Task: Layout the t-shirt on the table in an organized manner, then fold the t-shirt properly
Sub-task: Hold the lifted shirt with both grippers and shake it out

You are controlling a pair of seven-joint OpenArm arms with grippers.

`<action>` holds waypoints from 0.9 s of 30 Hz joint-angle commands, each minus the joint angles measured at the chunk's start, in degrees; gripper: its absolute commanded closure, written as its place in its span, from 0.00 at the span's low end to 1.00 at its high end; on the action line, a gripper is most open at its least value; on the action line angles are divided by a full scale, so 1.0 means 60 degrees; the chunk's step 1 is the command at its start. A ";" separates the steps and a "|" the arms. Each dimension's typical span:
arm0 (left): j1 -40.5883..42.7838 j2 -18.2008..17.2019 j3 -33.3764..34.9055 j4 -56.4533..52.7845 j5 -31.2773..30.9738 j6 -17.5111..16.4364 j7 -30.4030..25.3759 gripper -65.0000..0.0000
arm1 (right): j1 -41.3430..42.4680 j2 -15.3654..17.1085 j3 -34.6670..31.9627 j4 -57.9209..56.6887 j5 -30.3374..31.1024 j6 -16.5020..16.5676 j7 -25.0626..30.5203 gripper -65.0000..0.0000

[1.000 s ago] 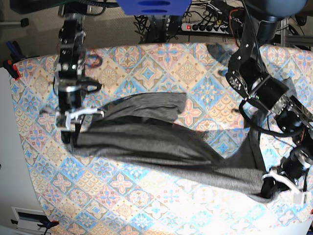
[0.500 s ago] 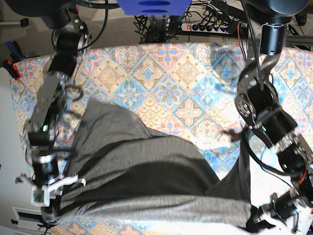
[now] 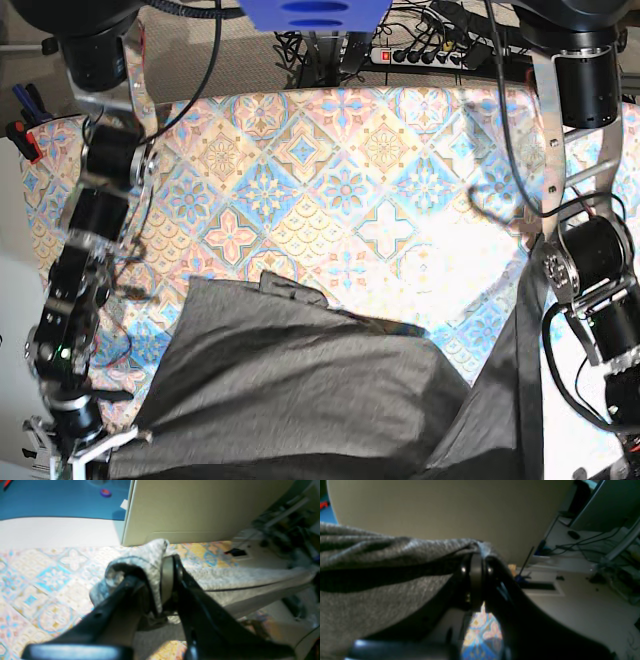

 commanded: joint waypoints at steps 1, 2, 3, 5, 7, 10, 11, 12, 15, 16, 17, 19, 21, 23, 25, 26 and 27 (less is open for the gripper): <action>-0.0443 -0.0192 0.0040 0.0027 -0.0134 0.0024 -0.0403 1.00 | 0.0428 0.0120 0.0010 -0.0088 -0.0031 -0.0082 0.0220 1.00; -0.0457 -0.0192 0.0055 -0.0061 -0.0134 0.0024 -0.0521 1.00 | 0.0604 0.0120 0.0010 -0.0278 -0.0031 -0.0082 0.0220 1.00; -0.0516 -0.0192 0.0055 -0.0134 -0.0134 0.0024 -0.0638 1.00 | 0.0794 0.0120 0.0010 -0.0439 -0.0031 -0.0082 0.0220 1.00; -0.0648 -0.0192 0.0070 -0.0412 -0.0134 0.0024 -0.0916 1.00 | 0.1131 0.0120 0.0010 -0.0835 -0.0031 -0.0082 0.0235 1.00; -0.0955 -0.0221 0.0084 -0.0998 -0.0119 0.0024 -0.1326 1.00 | 0.1556 0.0120 0.0010 -0.1392 -0.0031 -0.0068 0.0264 1.00; -0.1052 -0.0236 0.0114 -0.2127 -0.0119 0.0024 -0.1839 1.00 | 0.2216 0.0120 -0.0005 -0.2315 -0.0031 0.0225 0.0733 1.00; -0.1052 -0.0236 0.0304 -0.2420 -0.0119 0.0010 -0.1956 1.00 | 0.2465 0.0120 -0.0005 -0.2622 -0.0031 0.0225 0.0865 1.00; -0.1052 -0.0236 0.0670 -0.2581 -0.0119 0.0010 -0.2074 1.00 | 0.2728 0.0120 -0.0005 -0.2989 -0.0031 0.0225 0.0982 1.00; -0.1052 -0.0339 0.1755 -0.2625 -0.0149 0.0010 -0.2250 1.00 | 0.3315 0.0120 -0.0005 -0.3780 -0.0031 0.0225 0.1202 1.00; -0.1052 -0.0339 0.1960 -0.2625 -0.0163 0.0010 -0.2264 1.00 | 0.3461 0.0120 -0.0005 -0.3956 -0.0031 0.0225 0.1319 1.00; -0.1052 -0.0339 0.2077 -0.2625 -0.0163 0.0010 -0.2264 1.00 | 0.3652 0.0120 -0.0005 -0.4132 -0.0031 0.0225 0.1465 1.00; -0.1052 -0.0339 0.2062 -0.2625 -0.0163 0.0010 -0.2264 1.00 | 0.4106 0.0120 -0.0005 -0.4527 -0.0031 0.0225 0.1700 1.00; -0.1052 -0.0339 0.2062 -0.2625 -0.0163 0.0010 -0.2264 1.00 | 0.4516 0.0120 -0.0005 -0.4967 -0.0031 0.0225 0.1729 1.00; -0.1052 -0.0324 0.2106 -0.2625 -0.0149 0.0010 -0.2191 1.00 | 0.4633 0.0120 -0.0005 -0.5128 -0.0031 0.0225 0.1715 1.00; -0.1052 -0.0339 0.2106 -0.2625 -0.0163 0.0010 -0.2206 1.00 | 0.4472 0.0105 -0.0005 -0.5099 -0.0031 0.0225 0.1715 1.00; -0.1052 -0.0353 0.2077 -0.2625 -0.0178 0.0010 -0.2235 1.00 | 0.4355 0.0105 -0.0005 -0.5025 -0.0031 0.0225 0.1715 1.00; -0.1052 -0.0368 0.2062 -0.2625 -0.0163 0.0010 -0.2250 1.00 | 0.4252 0.0105 -0.0005 -0.4937 -0.0031 0.0225 0.1715 1.00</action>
